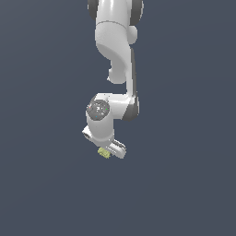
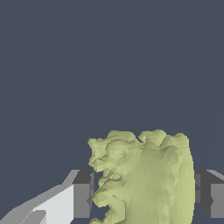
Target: Pick up the object and move it to a goal position.
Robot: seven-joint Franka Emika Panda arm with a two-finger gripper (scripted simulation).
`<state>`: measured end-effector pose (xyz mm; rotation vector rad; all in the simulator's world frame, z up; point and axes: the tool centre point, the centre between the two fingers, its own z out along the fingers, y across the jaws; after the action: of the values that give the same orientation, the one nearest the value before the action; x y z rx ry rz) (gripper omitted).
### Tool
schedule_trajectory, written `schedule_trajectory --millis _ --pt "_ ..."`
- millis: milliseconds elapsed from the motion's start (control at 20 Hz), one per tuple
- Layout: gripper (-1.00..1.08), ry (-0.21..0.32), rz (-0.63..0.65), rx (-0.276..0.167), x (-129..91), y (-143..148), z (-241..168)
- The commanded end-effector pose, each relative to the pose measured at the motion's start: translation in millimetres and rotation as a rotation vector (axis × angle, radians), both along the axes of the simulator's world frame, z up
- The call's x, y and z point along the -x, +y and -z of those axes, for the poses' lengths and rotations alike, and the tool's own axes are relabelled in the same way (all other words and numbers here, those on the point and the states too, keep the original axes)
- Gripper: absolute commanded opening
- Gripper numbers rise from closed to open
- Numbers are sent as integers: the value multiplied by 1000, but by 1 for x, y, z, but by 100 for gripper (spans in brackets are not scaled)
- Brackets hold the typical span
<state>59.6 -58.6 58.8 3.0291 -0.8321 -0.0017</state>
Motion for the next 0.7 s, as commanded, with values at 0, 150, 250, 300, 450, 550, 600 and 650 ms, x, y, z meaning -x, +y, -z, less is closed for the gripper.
schedule_trajectory --millis 0,150,250,300,450,550,600,650 --pt "-100 -1 0 0 6 1 -11" --pt "-100 -1 0 0 16 2 -27" --pt "-100 -1 0 0 23 3 -40" --pt "-100 -1 0 -1 28 4 -47" --pt "-100 -1 0 -1 41 5 -70" --pt "-100 -1 0 -1 51 6 -86" --pt "-100 -1 0 -1 55 7 -94" --pt "-100 -1 0 -1 60 8 -102"
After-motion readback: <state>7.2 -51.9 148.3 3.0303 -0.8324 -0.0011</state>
